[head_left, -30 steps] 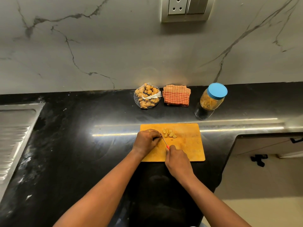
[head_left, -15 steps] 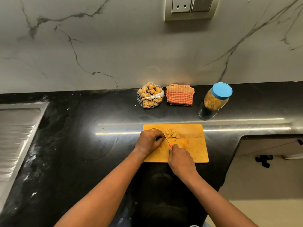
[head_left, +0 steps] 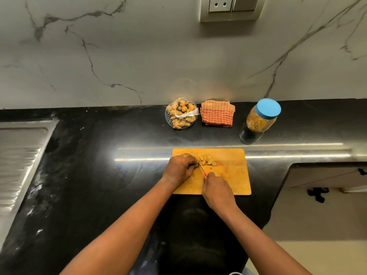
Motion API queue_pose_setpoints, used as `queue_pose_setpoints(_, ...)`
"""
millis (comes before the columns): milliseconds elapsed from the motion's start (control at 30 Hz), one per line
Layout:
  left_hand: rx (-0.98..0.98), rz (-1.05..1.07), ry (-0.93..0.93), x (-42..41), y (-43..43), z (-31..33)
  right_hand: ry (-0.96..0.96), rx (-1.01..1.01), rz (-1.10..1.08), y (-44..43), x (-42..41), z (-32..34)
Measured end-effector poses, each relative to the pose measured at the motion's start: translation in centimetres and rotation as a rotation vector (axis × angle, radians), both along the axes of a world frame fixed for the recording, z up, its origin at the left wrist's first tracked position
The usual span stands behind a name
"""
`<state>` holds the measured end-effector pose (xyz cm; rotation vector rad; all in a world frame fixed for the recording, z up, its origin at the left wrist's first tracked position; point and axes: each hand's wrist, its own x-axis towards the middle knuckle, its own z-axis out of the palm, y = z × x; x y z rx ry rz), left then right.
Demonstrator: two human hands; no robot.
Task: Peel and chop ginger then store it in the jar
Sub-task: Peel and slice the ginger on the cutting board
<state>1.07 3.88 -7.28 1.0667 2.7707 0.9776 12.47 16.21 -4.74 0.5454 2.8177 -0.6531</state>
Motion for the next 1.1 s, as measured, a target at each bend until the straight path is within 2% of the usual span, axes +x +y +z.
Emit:
queue_pose_setpoints(200,-0.017,-0.041,0.020,0.0,-0.4,0.5,-0.015,-0.003,-0.032,0.5,1.7,-0.1)
queue_pose_setpoints(400,-0.031,-0.006,0.010,0.4,-0.2,0.7,0.022,-0.112,-0.109,0.9,0.8,-0.3)
queue_pose_setpoints(533,-0.016,0.017,0.005,0.6,-0.2,0.8,-0.047,-0.367,-0.199,1.4,0.8,0.2)
queue_pose_setpoints(667,0.026,0.025,-0.015,0.6,-0.2,0.7,-0.183,-0.894,-0.545,1.5,1.2,0.8)
queue_pose_setpoints(733,0.031,0.026,-0.010,0.6,-0.2,0.7,-0.232,-1.007,-0.581,1.8,1.5,1.0)
queue_pose_setpoints(800,0.027,0.024,-0.003,0.6,-0.2,0.6,-0.218,-0.975,-0.537,2.0,1.8,1.1)
queue_pose_setpoints(933,0.020,0.027,0.009,0.8,-0.2,0.6,-0.071,-0.605,-0.311,1.5,2.1,1.1)
queue_pose_setpoints(1033,0.019,0.030,0.019,1.0,-0.2,0.6,-0.018,-0.615,-0.295,1.0,1.9,1.2)
queue_pose_setpoints(1100,0.024,0.034,0.019,1.0,-0.2,0.7,-0.001,-0.546,-0.255,0.8,1.7,1.2)
